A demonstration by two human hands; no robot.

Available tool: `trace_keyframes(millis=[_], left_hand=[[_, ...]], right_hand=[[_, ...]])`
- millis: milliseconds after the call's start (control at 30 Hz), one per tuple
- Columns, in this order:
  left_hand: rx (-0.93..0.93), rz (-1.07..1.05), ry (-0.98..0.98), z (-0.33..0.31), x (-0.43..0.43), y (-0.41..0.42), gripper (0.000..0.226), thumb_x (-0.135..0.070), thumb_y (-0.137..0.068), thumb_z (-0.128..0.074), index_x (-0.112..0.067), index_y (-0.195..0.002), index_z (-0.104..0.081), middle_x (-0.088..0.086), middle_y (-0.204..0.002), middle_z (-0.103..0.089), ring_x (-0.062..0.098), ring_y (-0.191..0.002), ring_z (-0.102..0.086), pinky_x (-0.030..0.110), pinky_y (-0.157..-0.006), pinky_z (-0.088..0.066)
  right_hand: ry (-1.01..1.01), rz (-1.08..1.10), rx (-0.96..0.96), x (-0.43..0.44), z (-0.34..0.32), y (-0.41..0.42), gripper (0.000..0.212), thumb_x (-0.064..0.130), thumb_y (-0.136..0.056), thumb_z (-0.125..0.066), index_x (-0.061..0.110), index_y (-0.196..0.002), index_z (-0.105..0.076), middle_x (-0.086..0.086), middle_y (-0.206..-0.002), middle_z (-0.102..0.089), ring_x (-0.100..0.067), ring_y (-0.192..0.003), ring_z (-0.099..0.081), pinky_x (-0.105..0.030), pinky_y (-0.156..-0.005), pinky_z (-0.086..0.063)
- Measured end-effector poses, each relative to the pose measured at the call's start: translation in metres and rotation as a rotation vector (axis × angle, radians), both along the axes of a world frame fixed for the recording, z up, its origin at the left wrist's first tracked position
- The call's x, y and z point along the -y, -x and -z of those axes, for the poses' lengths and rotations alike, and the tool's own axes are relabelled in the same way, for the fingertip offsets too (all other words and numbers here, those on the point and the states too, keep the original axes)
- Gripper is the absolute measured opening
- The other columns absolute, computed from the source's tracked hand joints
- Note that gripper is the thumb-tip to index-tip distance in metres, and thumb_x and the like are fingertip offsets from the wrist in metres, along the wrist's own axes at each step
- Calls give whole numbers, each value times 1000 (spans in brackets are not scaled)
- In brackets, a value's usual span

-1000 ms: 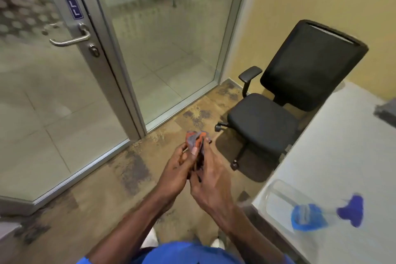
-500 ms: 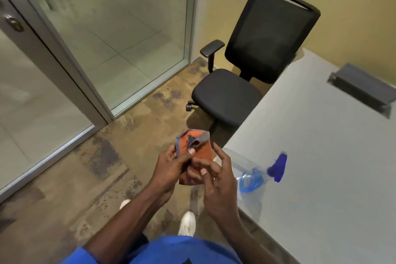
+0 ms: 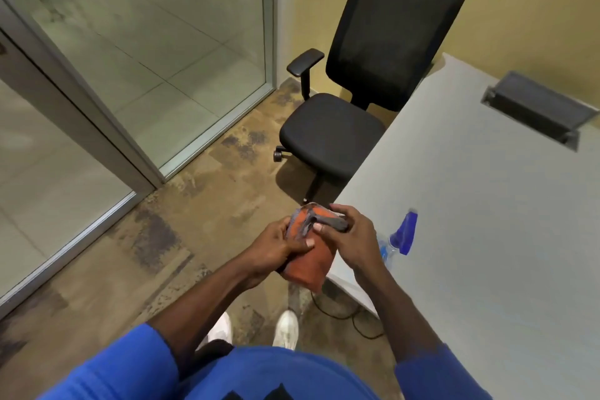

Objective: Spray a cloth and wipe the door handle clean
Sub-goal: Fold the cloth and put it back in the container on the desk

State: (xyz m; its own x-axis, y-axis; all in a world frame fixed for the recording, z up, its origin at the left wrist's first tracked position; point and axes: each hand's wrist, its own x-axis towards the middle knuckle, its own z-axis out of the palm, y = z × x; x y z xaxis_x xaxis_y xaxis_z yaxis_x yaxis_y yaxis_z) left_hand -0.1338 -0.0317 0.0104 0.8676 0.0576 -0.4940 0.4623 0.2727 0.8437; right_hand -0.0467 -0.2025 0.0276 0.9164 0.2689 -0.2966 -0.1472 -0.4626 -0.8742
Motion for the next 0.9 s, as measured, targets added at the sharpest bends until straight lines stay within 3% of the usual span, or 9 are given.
trace_keyframes(millis=[67,133,200,300,467,633,800,900], left_hand=[[-82,66,-134,3,4,-2,53,-4,-102,-81,-14,-151,-63,12,-140,-80,25,-123,-80,43,-102,-70],[-145,81,-280,9,10,-4,54,-10,-100,-85,-14,-147,-61,9,-139,-77,28,-125,-78,50,-106,-68],[-178,53,-406,16,18,-7,50,-19,-99,-88,-15,-142,-63,5,-133,-76,25,-119,-77,44,-100,-69],[-187,39,-573,27,29,-13,47,-25,-97,-89,-17,-137,-67,3,-128,-77,18,-106,-74,31,-87,-65],[-221,140,-809,38,39,-26,47,-31,-99,-86,-15,-140,-70,7,-131,-80,31,-115,-78,43,-95,-66],[-192,264,-1002,43,47,-34,42,-39,-104,-80,-16,-136,-65,9,-127,-79,24,-96,-69,35,-78,-54],[-5,335,-1090,55,56,-32,66,-39,-109,-74,-13,-161,-43,12,-144,-66,30,-122,-72,36,-98,-58],[92,424,-1155,61,60,-30,62,-40,-120,-52,-14,-174,-35,13,-150,-59,32,-130,-64,40,-112,-55]], right_hand=[[18,71,28,-1,7,-5,40,40,-88,-87,27,-123,-70,7,-113,-74,-19,-107,-73,-32,-89,-65],[83,120,56,-2,13,-13,32,41,-92,-84,29,-118,-70,8,-107,-74,-18,-100,-75,-25,-82,-64],[185,110,114,-4,19,-22,31,40,-94,-81,23,-119,-71,2,-109,-77,-15,-92,-73,-19,-79,-58],[368,65,175,-10,29,-34,34,41,-98,-77,16,-120,-72,-7,-113,-79,-13,-89,-68,-24,-84,-54],[569,-3,243,-14,43,-43,36,45,-98,-74,13,-116,-71,-10,-109,-78,-23,-93,-73,-37,-95,-61],[713,-54,351,-14,55,-44,37,48,-100,-69,13,-113,-68,-12,-108,-75,-24,-93,-68,-40,-91,-62],[929,-204,436,-11,68,-38,44,56,-100,-64,16,-118,-63,-9,-116,-71,-22,-99,-65,-34,-93,-59],[939,-239,463,-9,75,-37,43,53,-100,-65,15,-119,-65,-11,-116,-70,-23,-99,-65,-34,-90,-57]])
